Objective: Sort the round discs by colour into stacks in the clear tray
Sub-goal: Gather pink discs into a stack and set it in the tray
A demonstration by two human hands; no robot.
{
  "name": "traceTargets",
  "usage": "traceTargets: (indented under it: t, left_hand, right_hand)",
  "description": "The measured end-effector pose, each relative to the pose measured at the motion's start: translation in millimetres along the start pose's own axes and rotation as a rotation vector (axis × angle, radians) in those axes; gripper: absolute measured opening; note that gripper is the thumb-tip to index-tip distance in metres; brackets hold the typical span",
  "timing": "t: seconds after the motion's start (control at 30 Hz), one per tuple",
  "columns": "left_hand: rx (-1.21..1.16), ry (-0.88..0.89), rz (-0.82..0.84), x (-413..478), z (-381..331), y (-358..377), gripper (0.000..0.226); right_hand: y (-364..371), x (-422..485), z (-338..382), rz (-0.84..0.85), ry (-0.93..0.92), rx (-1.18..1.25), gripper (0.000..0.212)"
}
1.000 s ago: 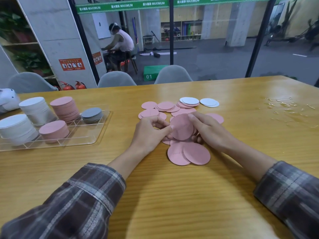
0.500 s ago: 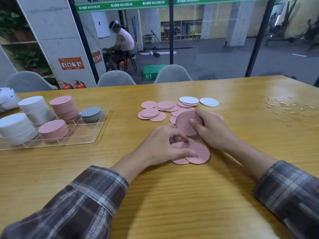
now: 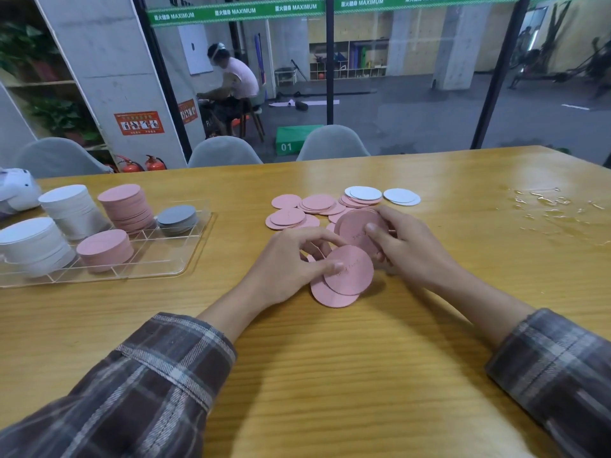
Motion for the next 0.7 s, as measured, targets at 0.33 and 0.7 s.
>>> traceTargets:
  t: [0.33, 0.7]
  left_hand:
    - [-0.053, 0.009, -0.288, 3, 2, -18, 0.028]
    - [0.017, 0.082, -0.315, 3, -4, -16, 0.026]
  right_hand:
    - [19, -5, -8, 0.168, 0.083, 0.108, 0.021]
    - [21, -8, 3, 0.174, -0.082, 0.005, 0.025]
Point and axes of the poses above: each hand's wrist, its own x-axis towards the middle knuckle, its own y-axis out of the palm, z = x × y, the point moved 7 cm from there along x, towards the middle knuckle, and after that the axes turned 10 degrees about -z, right-handed, at the moved point
